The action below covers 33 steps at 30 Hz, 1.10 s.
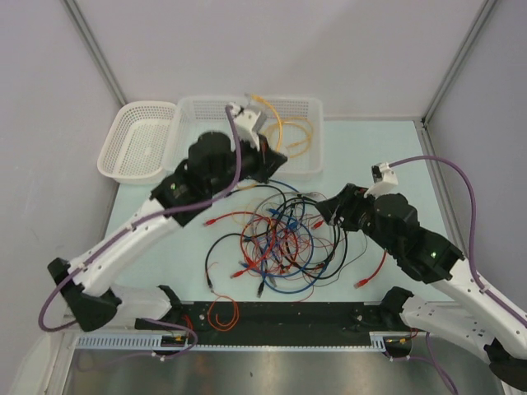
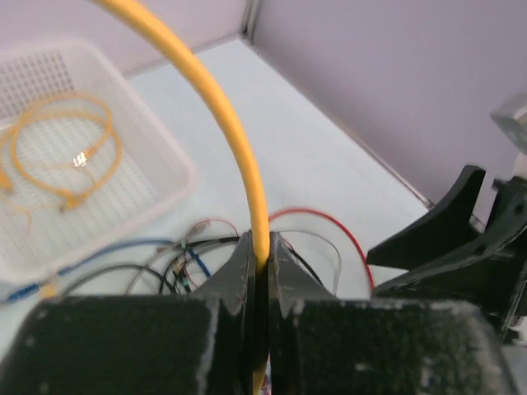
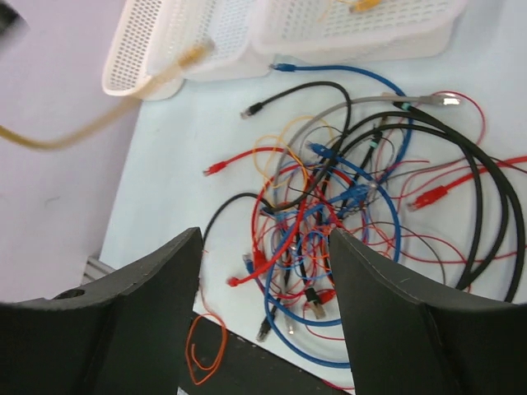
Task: Untangle the cables
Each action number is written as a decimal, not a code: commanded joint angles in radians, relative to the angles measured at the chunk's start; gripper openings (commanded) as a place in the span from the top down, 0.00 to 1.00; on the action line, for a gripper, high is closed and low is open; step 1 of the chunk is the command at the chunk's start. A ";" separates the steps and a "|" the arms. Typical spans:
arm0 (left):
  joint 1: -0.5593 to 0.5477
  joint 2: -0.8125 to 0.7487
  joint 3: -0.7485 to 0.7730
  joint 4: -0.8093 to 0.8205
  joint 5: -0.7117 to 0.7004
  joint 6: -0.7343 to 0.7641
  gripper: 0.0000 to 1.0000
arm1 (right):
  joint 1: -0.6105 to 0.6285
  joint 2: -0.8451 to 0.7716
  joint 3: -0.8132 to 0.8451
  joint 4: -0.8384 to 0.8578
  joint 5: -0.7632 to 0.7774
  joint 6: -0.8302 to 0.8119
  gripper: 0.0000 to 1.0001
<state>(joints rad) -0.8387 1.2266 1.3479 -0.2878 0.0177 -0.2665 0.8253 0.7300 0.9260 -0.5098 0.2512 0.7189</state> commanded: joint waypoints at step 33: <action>0.377 0.946 0.961 -0.060 0.354 -0.246 0.00 | -0.307 0.025 -0.059 -0.033 -0.128 -0.191 0.35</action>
<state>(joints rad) -0.4580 2.2353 2.2822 -0.4587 0.3614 -0.5262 0.5541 0.7605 0.8673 -0.5880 0.1932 0.5659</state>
